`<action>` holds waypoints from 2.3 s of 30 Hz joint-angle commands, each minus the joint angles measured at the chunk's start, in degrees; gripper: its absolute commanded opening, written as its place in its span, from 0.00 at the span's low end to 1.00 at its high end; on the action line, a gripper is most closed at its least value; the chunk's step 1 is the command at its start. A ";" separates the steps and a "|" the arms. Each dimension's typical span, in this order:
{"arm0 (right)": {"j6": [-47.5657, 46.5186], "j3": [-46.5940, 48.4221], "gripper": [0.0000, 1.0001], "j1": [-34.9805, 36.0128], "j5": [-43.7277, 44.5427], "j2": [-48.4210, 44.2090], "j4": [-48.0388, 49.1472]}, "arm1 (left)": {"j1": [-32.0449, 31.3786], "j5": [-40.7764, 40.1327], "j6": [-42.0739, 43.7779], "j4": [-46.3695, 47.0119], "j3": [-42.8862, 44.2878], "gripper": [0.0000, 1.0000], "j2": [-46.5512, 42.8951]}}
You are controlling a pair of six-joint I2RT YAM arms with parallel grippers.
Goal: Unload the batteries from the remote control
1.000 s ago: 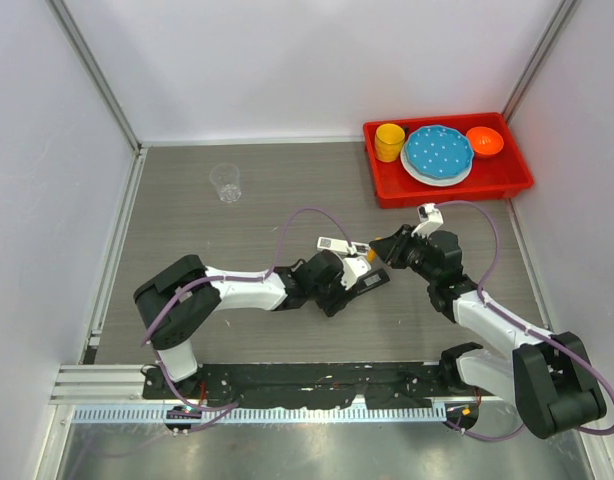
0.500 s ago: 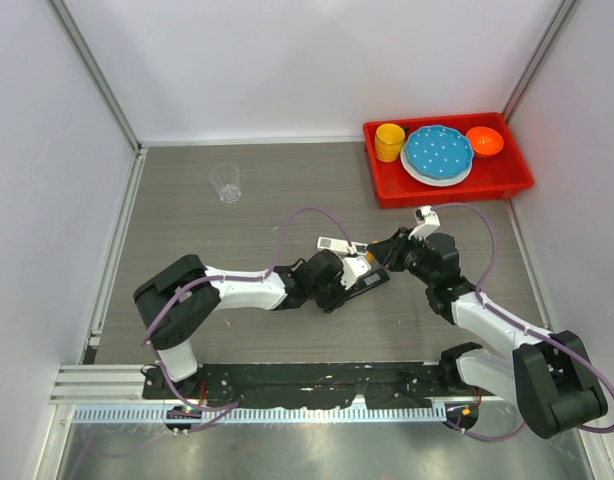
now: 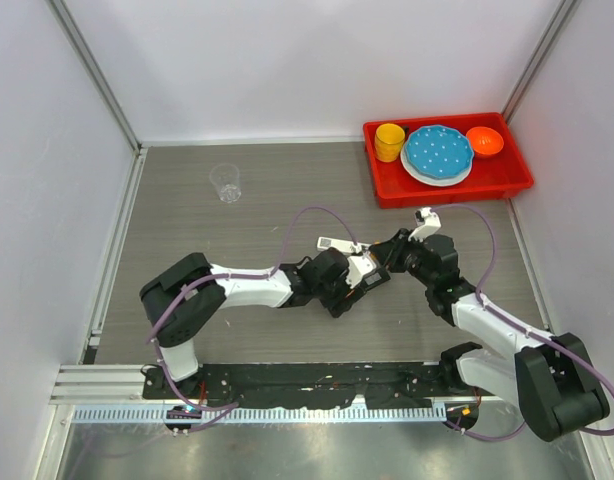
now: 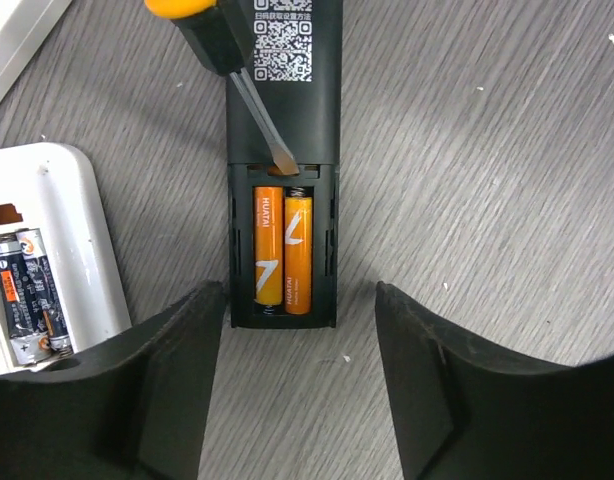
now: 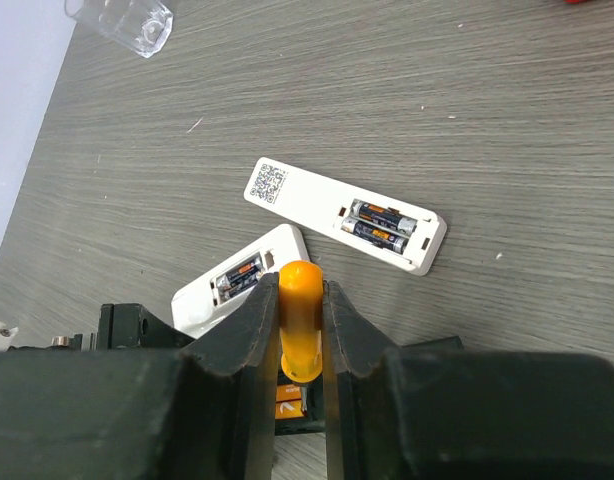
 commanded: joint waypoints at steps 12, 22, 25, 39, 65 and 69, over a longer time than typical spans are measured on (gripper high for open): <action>-0.97 -0.72 0.01 1.10 1.07 -0.85 2.88 | -0.24 1.98 0.55 -2.73 2.35 0.49 3.01; -0.97 -1.07 0.01 2.86 3.00 -1.64 3.41 | -0.24 2.16 0.64 -3.43 2.35 0.17 3.19; -1.32 -1.25 0.01 3.03 3.44 -1.29 3.23 | -0.24 2.16 0.64 -3.52 2.35 0.11 3.19; -1.32 -3.27 0.01 3.30 9.59 -5.15 3.41 | -0.24 1.90 0.64 -3.61 2.35 0.02 3.28; 0.26 -5.55 0.01 4.35 5.55 -4.89 8.06 | -0.24 1.63 0.72 -4.05 2.61 0.00 3.63; 0.44 -6.08 0.01 4.53 5.46 -6.29 8.77 | -0.32 1.72 0.72 -4.14 2.78 0.00 3.72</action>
